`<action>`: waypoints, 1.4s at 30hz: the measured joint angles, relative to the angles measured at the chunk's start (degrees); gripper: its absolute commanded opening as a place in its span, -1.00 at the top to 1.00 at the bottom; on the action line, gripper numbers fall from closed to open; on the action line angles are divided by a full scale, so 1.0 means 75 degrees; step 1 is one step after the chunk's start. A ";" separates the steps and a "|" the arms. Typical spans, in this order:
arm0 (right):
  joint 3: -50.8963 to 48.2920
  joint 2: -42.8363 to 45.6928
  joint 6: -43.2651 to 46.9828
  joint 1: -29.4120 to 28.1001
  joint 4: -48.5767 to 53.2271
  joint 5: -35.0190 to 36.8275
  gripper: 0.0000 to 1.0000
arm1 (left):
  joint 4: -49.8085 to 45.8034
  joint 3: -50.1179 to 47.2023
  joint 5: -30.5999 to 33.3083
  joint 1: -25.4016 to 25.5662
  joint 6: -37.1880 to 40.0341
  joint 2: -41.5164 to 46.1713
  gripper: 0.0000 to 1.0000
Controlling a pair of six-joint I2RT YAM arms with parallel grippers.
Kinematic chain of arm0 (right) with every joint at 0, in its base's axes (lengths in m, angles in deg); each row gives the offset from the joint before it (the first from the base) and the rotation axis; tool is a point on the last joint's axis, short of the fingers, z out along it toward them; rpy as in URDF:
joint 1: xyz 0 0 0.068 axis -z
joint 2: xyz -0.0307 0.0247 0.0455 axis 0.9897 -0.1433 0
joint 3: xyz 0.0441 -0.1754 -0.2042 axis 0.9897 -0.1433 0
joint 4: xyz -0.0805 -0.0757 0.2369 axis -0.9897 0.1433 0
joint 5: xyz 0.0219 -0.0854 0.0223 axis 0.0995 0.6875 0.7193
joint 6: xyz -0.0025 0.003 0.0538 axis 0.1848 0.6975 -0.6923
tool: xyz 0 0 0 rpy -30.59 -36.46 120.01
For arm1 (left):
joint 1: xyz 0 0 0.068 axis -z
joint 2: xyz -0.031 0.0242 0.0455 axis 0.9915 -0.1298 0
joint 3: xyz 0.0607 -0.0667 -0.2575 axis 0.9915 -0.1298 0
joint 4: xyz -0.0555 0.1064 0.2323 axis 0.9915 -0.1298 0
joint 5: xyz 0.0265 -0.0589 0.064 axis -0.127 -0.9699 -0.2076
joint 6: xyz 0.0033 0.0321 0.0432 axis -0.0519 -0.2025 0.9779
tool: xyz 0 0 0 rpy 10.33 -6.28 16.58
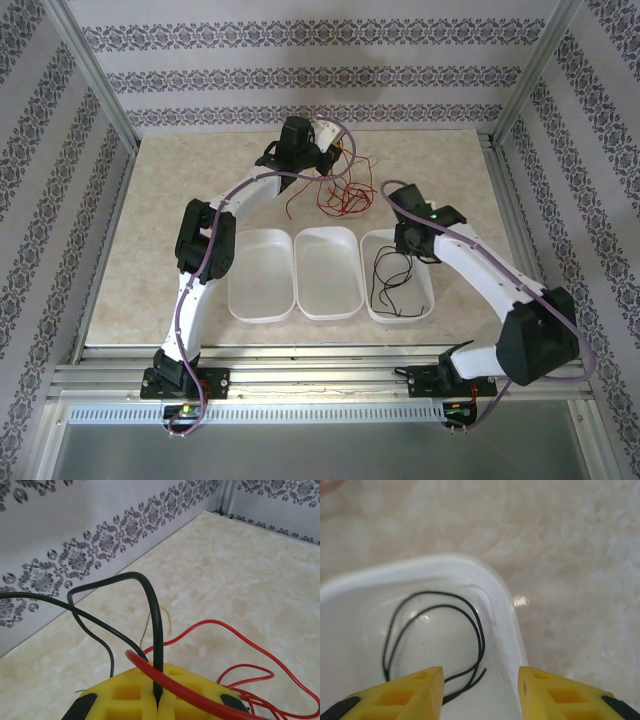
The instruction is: Untangle the cables
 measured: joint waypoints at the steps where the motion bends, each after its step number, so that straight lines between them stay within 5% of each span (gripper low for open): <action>1: 0.0099 0.0125 0.0029 0.0108 -0.0038 -0.0108 0.06 | 0.0055 -0.0067 -0.0058 -0.0003 0.0012 0.0000 1.00; 9: 0.1081 0.0213 0.0082 0.1139 -0.0953 -0.1667 0.07 | 0.0889 -0.0860 -0.0670 -0.0131 0.0041 0.0006 1.00; 19: 0.4103 -0.2340 -0.0586 0.1253 -0.2396 -0.3442 0.08 | 0.2425 -0.1935 -0.1413 -0.0146 0.0111 0.0058 1.00; 32: 0.6382 -0.5176 -0.1311 0.0912 -0.2559 -0.4182 0.14 | 0.3305 -0.2302 -0.1757 -0.0146 0.0128 0.0321 0.98; 42: 0.7443 -0.5910 -0.1311 0.0641 -0.2229 -0.4284 0.20 | 0.3386 -0.2425 -0.1862 -0.0146 0.0125 0.0321 0.97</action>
